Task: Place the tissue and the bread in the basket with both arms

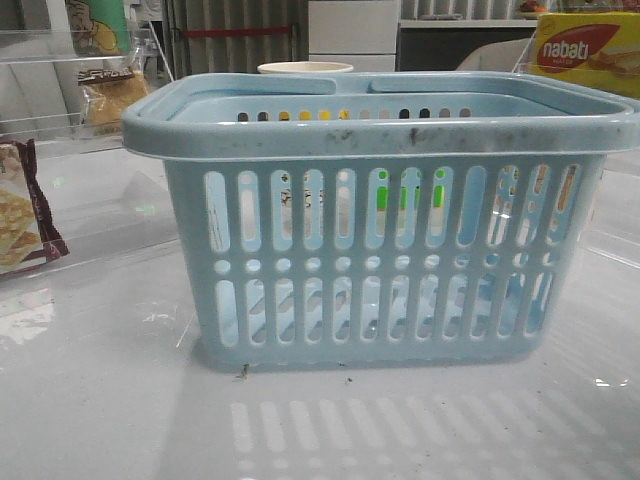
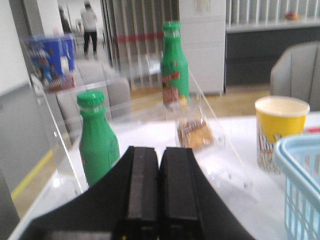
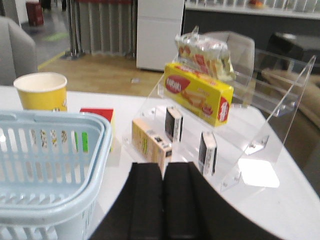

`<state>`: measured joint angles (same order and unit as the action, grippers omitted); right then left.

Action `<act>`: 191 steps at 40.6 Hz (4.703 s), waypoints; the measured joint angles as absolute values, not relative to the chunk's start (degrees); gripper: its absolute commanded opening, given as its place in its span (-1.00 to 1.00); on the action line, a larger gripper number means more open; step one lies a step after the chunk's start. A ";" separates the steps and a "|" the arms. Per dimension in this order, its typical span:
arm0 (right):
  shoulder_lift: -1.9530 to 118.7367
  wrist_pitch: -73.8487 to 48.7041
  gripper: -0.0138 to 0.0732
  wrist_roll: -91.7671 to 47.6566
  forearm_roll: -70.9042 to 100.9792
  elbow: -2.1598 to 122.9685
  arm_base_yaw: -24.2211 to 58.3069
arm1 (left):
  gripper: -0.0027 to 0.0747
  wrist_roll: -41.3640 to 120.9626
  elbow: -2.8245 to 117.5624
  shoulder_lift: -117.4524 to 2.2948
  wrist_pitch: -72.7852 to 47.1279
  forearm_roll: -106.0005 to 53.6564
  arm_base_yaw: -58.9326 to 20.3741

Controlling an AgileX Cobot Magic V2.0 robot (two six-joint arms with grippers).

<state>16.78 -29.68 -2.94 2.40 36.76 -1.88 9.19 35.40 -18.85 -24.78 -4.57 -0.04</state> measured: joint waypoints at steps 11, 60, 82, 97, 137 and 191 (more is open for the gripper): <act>28.81 -40.01 -0.55 -2.94 2.40 38.40 -1.88 | -0.70 9.19 37.14 -29.85 -34.40 -4.79 -0.04; 58.54 -36.93 0.54 -2.73 2.40 47.75 -9.10 | 0.29 9.29 35.63 -37.52 -35.96 -7.00 -10.30; 90.38 -35.39 0.54 -2.62 2.40 72.35 -13.86 | 0.29 9.29 35.63 -37.52 -35.80 -6.27 -13.54; 101.24 -26.67 0.30 -2.73 2.21 77.38 -13.86 | 0.29 9.29 35.63 -37.52 -35.70 -6.27 -13.54; 80.80 -26.92 -0.19 -2.83 2.46 77.38 -4.21 | 0.29 9.29 35.63 -37.52 -35.68 -6.27 -13.54; 73.49 -38.33 0.60 -6.79 5.17 69.79 23.27 | 0.29 9.29 35.63 -37.52 -35.58 -6.27 -13.54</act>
